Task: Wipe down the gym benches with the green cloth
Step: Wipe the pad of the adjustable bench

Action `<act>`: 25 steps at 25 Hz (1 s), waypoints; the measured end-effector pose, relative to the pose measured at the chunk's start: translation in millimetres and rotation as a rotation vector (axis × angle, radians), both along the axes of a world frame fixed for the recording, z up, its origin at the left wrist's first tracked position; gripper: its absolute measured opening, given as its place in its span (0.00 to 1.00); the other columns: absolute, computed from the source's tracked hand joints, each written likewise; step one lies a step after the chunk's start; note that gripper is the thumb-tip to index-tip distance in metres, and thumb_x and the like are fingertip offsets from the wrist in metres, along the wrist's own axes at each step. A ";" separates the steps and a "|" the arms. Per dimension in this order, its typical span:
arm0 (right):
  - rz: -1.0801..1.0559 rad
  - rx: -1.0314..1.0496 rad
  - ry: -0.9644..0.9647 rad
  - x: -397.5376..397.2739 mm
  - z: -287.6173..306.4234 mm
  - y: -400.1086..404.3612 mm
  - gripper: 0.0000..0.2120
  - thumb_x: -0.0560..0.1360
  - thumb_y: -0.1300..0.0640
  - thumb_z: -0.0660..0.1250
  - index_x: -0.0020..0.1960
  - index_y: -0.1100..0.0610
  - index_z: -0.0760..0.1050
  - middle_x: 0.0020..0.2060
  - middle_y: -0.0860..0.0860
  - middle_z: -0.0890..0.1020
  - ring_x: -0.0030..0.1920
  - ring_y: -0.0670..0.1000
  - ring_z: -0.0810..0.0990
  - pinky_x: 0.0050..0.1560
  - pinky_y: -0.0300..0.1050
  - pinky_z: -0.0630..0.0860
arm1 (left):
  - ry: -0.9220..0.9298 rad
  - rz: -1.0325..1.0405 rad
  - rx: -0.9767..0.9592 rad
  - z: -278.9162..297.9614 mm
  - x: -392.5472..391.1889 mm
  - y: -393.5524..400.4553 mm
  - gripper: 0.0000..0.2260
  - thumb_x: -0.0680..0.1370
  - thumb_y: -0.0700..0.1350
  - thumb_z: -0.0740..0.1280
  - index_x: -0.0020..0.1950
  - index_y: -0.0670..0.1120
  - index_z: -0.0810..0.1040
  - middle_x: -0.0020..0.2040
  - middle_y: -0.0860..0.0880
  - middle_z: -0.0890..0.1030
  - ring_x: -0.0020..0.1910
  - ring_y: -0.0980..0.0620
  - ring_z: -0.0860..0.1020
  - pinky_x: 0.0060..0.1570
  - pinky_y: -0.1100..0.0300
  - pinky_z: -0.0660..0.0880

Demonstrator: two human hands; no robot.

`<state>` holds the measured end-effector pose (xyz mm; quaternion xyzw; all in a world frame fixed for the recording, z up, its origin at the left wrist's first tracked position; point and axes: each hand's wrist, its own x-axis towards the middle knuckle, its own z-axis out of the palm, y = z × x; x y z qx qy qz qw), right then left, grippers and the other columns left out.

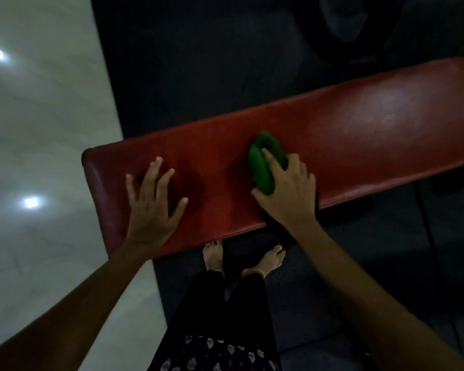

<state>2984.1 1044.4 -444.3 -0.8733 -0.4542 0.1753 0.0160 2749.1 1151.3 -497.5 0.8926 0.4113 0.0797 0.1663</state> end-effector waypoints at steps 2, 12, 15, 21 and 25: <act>-0.194 -0.006 -0.026 14.2 0.6 12.2 0.37 0.70 0.40 0.67 0.75 0.49 0.58 0.62 0.58 0.67 0.58 0.57 0.70 0.55 0.51 0.66 | 0.094 0.162 0.029 -1.3 -33.8 6.8 0.31 0.77 0.61 0.55 0.73 0.42 0.60 0.75 0.40 0.57 0.75 0.43 0.56 0.68 0.33 0.45; 0.316 -0.041 -0.011 -62.9 -4.9 37.1 0.36 0.71 0.41 0.66 0.75 0.47 0.57 0.62 0.58 0.67 0.59 0.58 0.69 0.53 0.50 0.65 | 0.020 0.316 -0.067 -17.3 -68.3 -3.3 0.33 0.76 0.62 0.54 0.76 0.44 0.57 0.77 0.44 0.56 0.76 0.47 0.51 0.71 0.40 0.53; -0.110 -0.019 -0.024 -39.4 -2.9 42.7 0.36 0.71 0.40 0.66 0.75 0.48 0.58 0.62 0.59 0.66 0.60 0.59 0.69 0.57 0.52 0.66 | -0.002 0.291 -0.057 -19.5 -68.8 1.0 0.32 0.77 0.61 0.53 0.76 0.44 0.57 0.77 0.44 0.56 0.76 0.46 0.51 0.72 0.41 0.51; 0.301 -0.039 -0.037 -104.5 -4.0 94.3 0.35 0.73 0.41 0.64 0.76 0.47 0.54 0.66 0.57 0.64 0.62 0.58 0.67 0.58 0.52 0.65 | -0.055 0.280 -0.043 -25.0 -70.4 5.1 0.31 0.77 0.59 0.54 0.76 0.44 0.59 0.76 0.44 0.58 0.76 0.46 0.52 0.73 0.43 0.52; 0.317 -0.044 -0.070 -86.7 -5.0 74.4 0.35 0.72 0.42 0.66 0.75 0.45 0.57 0.64 0.58 0.65 0.62 0.60 0.67 0.58 0.53 0.66 | -0.107 0.267 -0.040 -28.0 -73.4 -0.3 0.28 0.77 0.56 0.56 0.73 0.42 0.64 0.75 0.42 0.61 0.75 0.45 0.54 0.72 0.42 0.52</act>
